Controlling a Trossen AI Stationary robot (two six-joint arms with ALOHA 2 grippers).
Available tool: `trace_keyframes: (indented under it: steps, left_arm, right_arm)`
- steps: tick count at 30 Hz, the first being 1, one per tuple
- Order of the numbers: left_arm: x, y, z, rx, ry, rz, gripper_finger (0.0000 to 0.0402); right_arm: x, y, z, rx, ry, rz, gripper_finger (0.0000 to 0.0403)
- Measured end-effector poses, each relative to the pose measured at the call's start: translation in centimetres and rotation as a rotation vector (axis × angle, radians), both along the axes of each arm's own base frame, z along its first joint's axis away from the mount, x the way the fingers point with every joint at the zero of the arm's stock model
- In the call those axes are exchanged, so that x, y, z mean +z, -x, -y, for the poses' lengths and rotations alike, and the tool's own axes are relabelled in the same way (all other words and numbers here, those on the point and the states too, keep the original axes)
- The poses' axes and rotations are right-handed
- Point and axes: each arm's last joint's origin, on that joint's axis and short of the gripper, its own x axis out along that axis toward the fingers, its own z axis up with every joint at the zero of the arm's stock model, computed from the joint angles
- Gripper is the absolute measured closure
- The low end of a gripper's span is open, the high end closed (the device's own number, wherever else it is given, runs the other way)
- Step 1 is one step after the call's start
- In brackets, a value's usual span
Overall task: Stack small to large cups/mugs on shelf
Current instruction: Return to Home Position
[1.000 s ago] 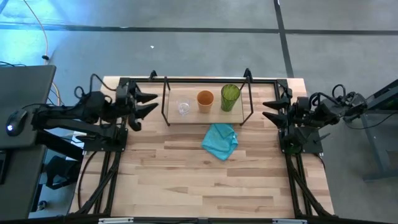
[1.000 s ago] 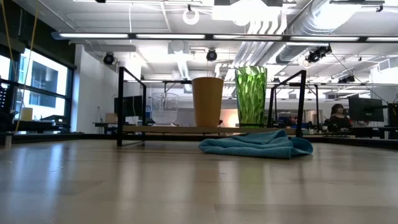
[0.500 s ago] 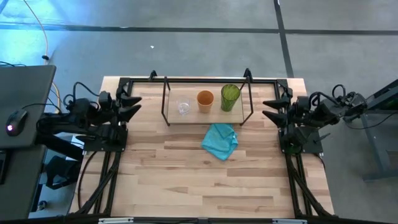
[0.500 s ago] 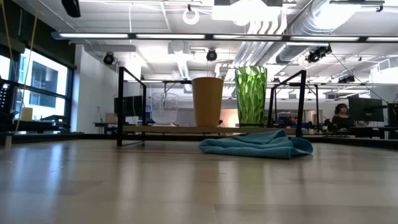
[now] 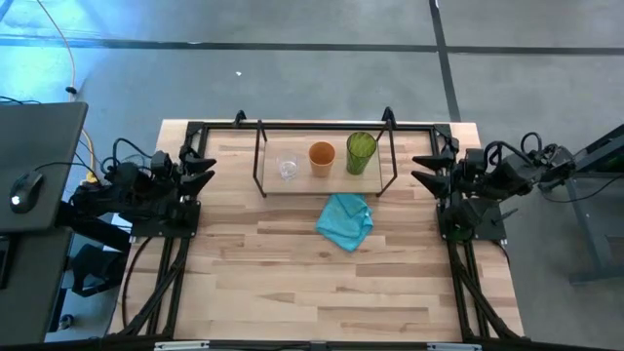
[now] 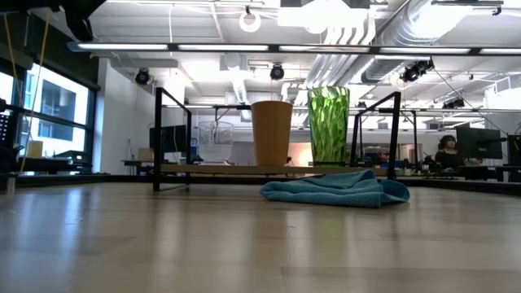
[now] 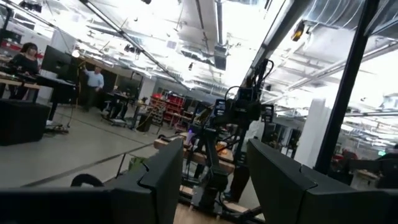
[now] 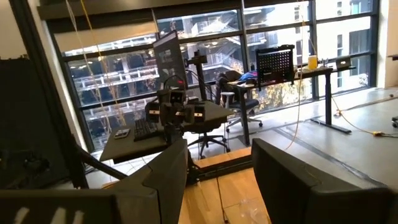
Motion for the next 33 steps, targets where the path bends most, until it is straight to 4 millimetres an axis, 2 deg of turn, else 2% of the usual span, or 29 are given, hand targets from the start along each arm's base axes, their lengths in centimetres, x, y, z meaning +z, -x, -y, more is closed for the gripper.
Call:
trace_keyframes:
  steps: [9,16,26,33]
  left_arm:
    - [-1.9,-0.9,0.0,-0.017,0.024,-0.058,0.0234]
    - [-3.0,-1.5,0.2,-0.105,0.027,-0.101,0.0234]
    - [-4.9,-1.9,0.3,-0.158,0.029,-0.275,0.0234]
    - [-7.9,-3.2,0.2,-0.149,0.033,-0.263,0.0234]
  right_arm:
    - [0.4,0.7,0.4,-0.034,-0.026,0.041,0.0231]
    - [0.7,1.6,0.9,-0.060,-0.050,0.073,0.0231]
    - [1.2,3.2,1.7,-0.063,-0.170,0.161,0.0231]
    - [1.6,3.6,2.0,-0.113,-0.185,0.201,0.0231]
